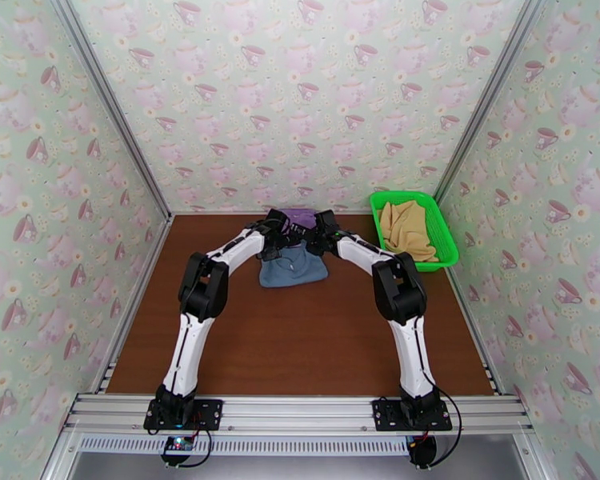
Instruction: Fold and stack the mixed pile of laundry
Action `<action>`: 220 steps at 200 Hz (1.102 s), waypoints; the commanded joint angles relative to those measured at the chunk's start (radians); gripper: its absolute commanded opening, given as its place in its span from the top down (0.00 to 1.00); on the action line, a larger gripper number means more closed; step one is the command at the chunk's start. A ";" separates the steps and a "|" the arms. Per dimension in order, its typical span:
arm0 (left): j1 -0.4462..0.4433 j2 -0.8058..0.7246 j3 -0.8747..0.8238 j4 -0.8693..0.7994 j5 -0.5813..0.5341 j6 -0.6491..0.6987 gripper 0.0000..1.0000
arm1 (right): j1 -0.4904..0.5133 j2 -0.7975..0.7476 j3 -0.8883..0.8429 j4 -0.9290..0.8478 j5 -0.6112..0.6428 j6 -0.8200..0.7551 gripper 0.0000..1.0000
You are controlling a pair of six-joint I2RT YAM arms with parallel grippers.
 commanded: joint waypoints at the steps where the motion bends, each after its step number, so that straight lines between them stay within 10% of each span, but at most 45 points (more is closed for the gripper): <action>1: -0.006 -0.035 -0.016 0.151 -0.026 -0.014 0.65 | 0.001 0.030 0.001 -0.091 0.013 0.047 0.53; 71: -0.007 -0.297 -0.132 0.390 -0.283 -0.161 0.20 | -0.111 -0.261 -0.128 -0.055 -0.081 0.466 0.43; 103: -0.007 -0.508 -0.158 0.197 -0.296 -0.485 0.10 | -0.155 -0.303 -0.027 -0.353 -0.208 0.744 0.41; 131: 0.027 -0.634 -0.241 -0.112 -0.060 -0.910 0.08 | -0.152 -0.320 -0.119 -0.412 -0.347 0.826 0.38; 162: 0.072 -0.746 -0.563 -0.007 0.286 -1.210 0.07 | -0.148 -0.308 -0.213 -0.393 -0.317 0.925 0.37; 220: 0.087 -0.576 -0.664 0.126 0.470 -1.347 0.11 | -0.098 -0.175 -0.161 -0.378 -0.319 1.015 0.36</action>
